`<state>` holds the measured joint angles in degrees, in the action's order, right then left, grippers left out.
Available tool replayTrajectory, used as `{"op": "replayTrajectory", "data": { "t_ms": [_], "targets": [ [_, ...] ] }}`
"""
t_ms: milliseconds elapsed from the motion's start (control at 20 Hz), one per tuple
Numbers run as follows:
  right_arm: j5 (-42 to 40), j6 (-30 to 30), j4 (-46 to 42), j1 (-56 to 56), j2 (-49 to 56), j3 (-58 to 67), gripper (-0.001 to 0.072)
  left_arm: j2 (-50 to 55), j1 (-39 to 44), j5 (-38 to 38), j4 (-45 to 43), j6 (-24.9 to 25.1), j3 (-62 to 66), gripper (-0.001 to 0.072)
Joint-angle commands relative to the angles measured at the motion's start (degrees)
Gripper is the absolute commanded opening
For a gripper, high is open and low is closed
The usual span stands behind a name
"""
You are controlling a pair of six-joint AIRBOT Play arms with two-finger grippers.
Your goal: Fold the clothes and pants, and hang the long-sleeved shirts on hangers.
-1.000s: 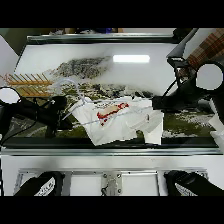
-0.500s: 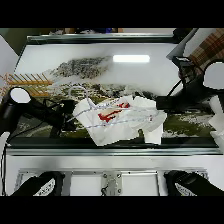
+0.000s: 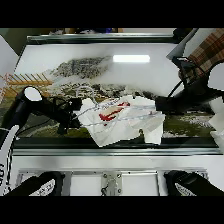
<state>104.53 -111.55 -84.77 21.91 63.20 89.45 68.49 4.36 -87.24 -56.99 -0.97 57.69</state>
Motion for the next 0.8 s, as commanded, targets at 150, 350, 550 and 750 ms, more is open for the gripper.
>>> {"op": "replayTrajectory", "data": {
  "t_ms": [150, 350, 550, 750],
  "targets": [
    [-3.23, 0.59, 1.51, 0.0, -0.04, 0.04, 0.002, 0.72, 0.07, 1.05, 0.22, 0.35, -0.02, 0.0014],
    [-7.21, 2.12, 2.19, 0.92, -0.04, 1.03, 0.002, 0.76, 0.04, 2.86, 0.83, 3.21, -0.09, 0.0014],
    [-9.49, 2.38, 2.05, 2.05, -0.04, 2.93, 0.002, 0.76, 0.04, 6.03, 6.82, 7.69, -0.09, 0.0014],
    [-9.9, 3.61, 0.79, 2.1, -0.04, 4.22, 0.002, 2.67, 0.13, 5.73, 7.52, 8.74, -0.09, 0.0014]
  ]
}}
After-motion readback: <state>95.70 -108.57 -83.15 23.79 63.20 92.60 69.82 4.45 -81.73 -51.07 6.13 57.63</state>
